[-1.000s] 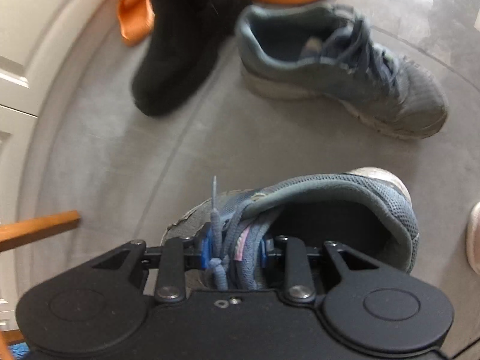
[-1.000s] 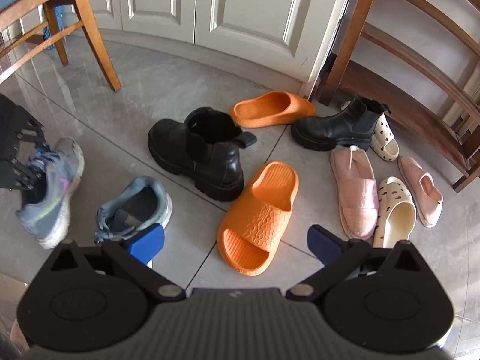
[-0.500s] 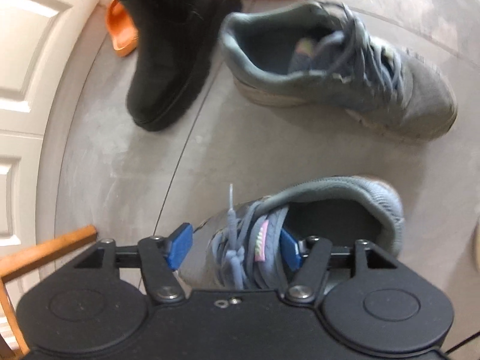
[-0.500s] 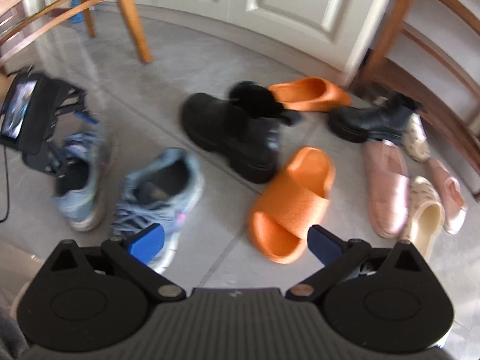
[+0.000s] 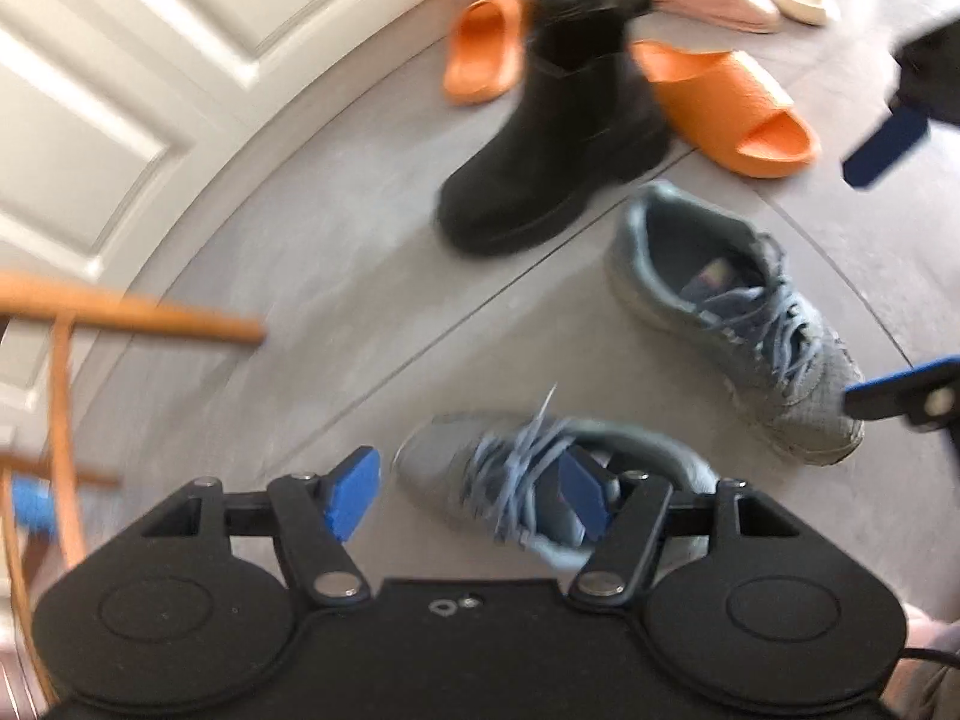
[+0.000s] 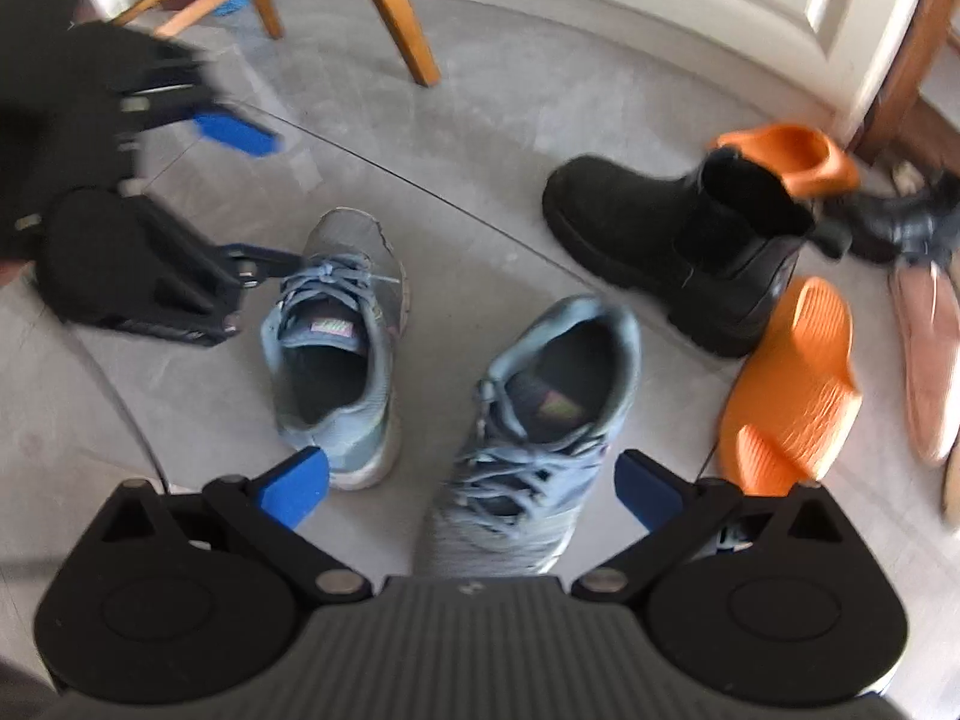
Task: Organize scattered shoes
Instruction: 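Lower the grey sneaker beside its mate and open the left gripper, then close the right gripper on the placed grey sneaker's heel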
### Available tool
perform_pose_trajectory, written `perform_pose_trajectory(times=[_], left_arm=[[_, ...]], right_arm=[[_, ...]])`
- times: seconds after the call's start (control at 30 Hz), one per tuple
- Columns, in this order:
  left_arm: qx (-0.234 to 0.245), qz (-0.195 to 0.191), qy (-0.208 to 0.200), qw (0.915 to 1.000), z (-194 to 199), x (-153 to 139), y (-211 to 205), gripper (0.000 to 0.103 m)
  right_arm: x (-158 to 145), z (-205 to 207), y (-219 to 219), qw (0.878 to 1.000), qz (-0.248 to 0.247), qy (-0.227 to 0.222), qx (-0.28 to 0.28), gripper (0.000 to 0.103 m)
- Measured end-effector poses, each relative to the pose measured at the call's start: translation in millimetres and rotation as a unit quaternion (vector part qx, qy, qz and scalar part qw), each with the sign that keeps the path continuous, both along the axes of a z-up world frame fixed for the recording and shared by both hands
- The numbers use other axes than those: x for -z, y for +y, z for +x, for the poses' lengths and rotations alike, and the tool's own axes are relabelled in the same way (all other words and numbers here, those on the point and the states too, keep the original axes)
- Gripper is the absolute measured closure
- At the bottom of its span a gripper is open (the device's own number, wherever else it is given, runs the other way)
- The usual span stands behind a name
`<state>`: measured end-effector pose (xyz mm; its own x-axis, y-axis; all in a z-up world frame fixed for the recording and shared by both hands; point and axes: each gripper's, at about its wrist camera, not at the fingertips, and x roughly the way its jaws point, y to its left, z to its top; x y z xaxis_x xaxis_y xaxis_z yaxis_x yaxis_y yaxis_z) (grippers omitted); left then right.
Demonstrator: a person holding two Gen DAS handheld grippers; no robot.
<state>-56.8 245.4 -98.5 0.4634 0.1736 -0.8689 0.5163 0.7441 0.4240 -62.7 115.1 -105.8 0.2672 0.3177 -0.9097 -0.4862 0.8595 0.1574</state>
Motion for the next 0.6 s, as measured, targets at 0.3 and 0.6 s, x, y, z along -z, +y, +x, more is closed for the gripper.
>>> perform_pose_trajectory(times=[0.3, 0.6], left_arm=[[-0.104, -0.040, -0.015, 0.9936, -35.0, 3.0, 57.9, 0.035], [-0.168, -0.090, -0.003, 0.9816, -43.4, 19.1, 96.4, 0.035]], right_arm=[[41.2, -3.4, 44.1, 0.989, 0.011, 0.061, 0.132, 0.000], [96.4, -7.6, 75.9, 0.960, -0.010, 0.111, 0.257, 0.000]])
